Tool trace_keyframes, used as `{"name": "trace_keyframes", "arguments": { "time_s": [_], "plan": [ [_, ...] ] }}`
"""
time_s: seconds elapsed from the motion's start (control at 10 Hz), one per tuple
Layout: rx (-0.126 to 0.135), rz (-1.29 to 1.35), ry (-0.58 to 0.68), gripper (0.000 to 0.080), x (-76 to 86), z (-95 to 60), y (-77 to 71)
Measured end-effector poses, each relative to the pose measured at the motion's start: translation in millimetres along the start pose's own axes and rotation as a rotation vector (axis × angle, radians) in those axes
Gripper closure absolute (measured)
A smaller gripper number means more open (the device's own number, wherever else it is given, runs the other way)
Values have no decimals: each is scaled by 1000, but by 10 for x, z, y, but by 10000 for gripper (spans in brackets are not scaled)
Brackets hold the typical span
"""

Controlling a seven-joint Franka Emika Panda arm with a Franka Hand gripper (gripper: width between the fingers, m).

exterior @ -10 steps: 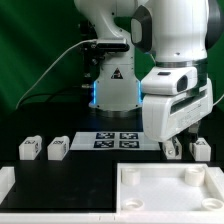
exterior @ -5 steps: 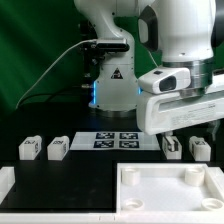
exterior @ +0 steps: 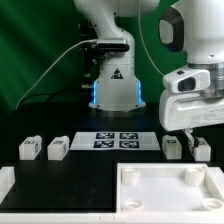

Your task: Assemble one leg

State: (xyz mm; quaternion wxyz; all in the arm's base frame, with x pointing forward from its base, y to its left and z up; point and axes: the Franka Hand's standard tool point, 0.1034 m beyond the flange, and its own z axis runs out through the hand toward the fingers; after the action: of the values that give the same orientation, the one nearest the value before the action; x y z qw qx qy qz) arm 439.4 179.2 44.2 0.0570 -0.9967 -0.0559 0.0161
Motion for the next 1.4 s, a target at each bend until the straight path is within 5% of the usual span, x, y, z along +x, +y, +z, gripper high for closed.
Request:
{"name": "trace_keyframes", "arguments": {
  "time_s": [0.3,0.9,1.0,1.4],
  "plan": [
    [-30,46,-378,150,-179,-9,-20],
    [-33,54,-913,150,-329,95,-4],
    [-25,57,-900,150,-254,167,-13],
    [-31,61,-910,150,-456,326,11]
  ]
}}
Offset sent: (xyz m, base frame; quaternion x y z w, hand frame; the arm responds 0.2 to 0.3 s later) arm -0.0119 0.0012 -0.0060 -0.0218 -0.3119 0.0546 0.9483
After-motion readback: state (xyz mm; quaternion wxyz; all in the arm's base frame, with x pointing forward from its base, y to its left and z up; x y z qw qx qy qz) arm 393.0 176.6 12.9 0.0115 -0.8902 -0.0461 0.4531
